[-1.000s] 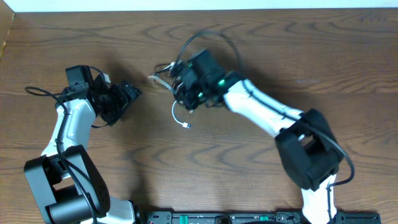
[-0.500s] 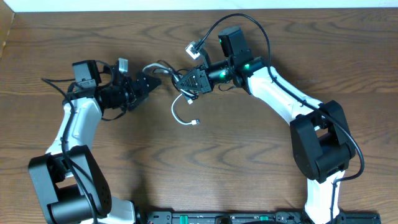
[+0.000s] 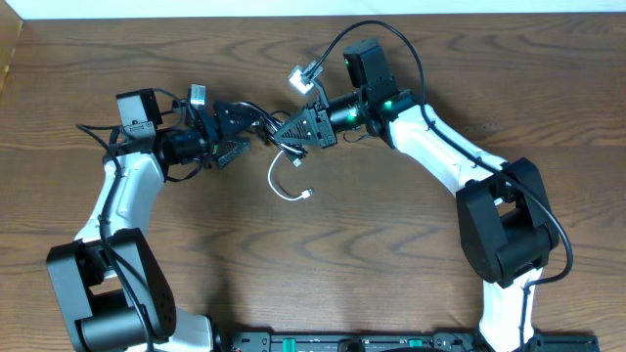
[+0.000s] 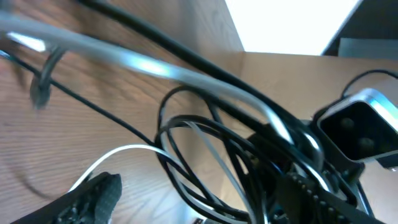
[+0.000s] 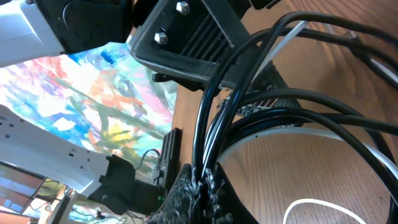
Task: Untangle cables
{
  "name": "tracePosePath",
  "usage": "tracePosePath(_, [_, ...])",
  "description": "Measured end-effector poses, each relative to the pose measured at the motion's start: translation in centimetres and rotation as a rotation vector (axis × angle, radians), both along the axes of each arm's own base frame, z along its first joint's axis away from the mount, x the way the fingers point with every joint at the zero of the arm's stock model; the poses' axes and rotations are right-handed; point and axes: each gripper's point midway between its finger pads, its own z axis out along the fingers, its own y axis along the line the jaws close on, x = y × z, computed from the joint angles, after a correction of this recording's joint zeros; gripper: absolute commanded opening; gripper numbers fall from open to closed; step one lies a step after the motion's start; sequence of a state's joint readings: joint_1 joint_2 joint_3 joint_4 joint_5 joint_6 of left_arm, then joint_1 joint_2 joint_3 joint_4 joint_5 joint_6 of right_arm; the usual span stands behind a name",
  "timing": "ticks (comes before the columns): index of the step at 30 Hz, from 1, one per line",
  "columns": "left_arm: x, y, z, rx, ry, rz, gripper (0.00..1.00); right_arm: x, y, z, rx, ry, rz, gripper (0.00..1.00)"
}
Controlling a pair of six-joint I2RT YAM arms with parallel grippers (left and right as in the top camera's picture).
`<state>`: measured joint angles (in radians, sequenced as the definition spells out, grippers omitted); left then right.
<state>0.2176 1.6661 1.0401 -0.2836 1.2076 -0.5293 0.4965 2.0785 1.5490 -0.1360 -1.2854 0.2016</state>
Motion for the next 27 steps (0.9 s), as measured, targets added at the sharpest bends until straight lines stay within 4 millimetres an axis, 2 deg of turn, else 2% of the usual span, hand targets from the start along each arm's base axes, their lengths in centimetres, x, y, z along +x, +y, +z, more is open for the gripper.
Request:
tracePosePath(5, [-0.3,-0.3,0.6,-0.043,0.009,-0.016,0.73,0.0,0.0,0.0,0.001,0.001,0.001,0.01])
tracePosePath(12, [-0.7,-0.8,1.3,-0.090,0.006,-0.044,0.56,0.0,0.0,0.0,0.001,0.001,0.001,0.01])
tracePosePath(13, [-0.7,-0.9,1.4,-0.095,0.007,-0.048,0.47,0.0,0.0,0.0,0.001,0.001,0.002,0.01])
tracePosePath(17, [-1.1,-2.2,1.5,-0.102,0.014,-0.083,0.45,0.0,0.0,0.0,0.001,0.000,0.001,0.01])
tracePosePath(21, [-1.4,-3.6,1.3,-0.094,0.021,-0.117,0.37,0.0,0.0,0.1,0.003,0.001,0.003,0.01])
tracePosePath(22, [-1.4,-3.8,1.3,-0.093,0.024,-0.118,0.34,0.0,0.0,0.1,0.003,0.001,0.003,0.01])
tracePosePath(23, [-1.5,-3.9,1.2,-0.092,0.027,-0.120,0.25,0.0,0.0,0.1,0.003,0.001,0.003,0.01])
tracePosePath(24, [-1.5,-4.0,1.2,-0.091,0.029,-0.122,0.08,-0.1,0.0,0.0,0.002,0.002,0.004,0.01])
tracePosePath(27, [-1.5,-4.3,1.1,-0.083,0.037,-0.121,0.08,-0.1,0.0,0.1,0.003,0.001,0.004,0.03])
